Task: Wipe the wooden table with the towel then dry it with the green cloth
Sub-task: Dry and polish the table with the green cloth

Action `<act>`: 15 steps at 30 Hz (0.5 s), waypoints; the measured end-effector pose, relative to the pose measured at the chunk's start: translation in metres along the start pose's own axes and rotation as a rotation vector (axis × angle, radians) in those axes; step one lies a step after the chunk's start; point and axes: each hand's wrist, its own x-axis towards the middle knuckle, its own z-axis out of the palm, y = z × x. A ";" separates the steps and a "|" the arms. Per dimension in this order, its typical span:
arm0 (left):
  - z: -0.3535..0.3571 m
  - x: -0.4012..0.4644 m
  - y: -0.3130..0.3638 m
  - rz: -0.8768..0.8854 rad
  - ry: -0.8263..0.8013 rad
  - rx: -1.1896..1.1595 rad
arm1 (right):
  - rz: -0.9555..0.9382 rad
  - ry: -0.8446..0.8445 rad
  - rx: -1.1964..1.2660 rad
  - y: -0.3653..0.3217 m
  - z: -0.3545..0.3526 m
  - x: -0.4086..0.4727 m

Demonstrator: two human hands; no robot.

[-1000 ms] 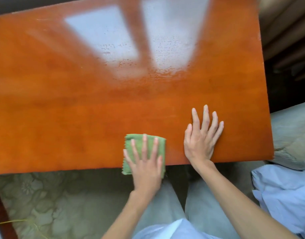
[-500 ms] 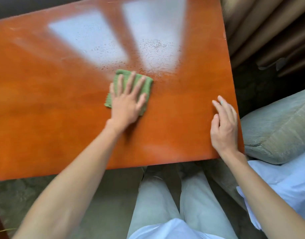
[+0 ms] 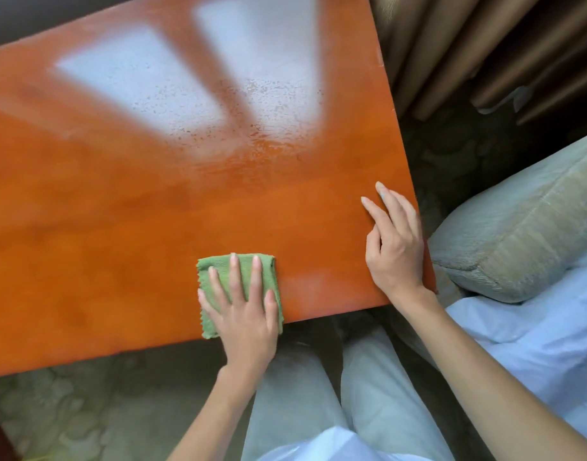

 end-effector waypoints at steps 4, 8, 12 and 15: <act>0.008 0.024 0.077 0.317 -0.006 0.030 | -0.002 -0.017 0.038 0.004 -0.004 0.001; -0.002 0.097 0.117 0.479 0.017 0.041 | -0.052 -0.066 0.055 0.007 -0.008 0.003; -0.028 0.191 0.095 0.363 -0.003 0.040 | -0.061 -0.094 -0.026 0.021 -0.017 0.004; -0.049 0.235 0.042 0.160 -0.003 0.029 | -0.093 -0.127 -0.024 0.037 -0.023 0.002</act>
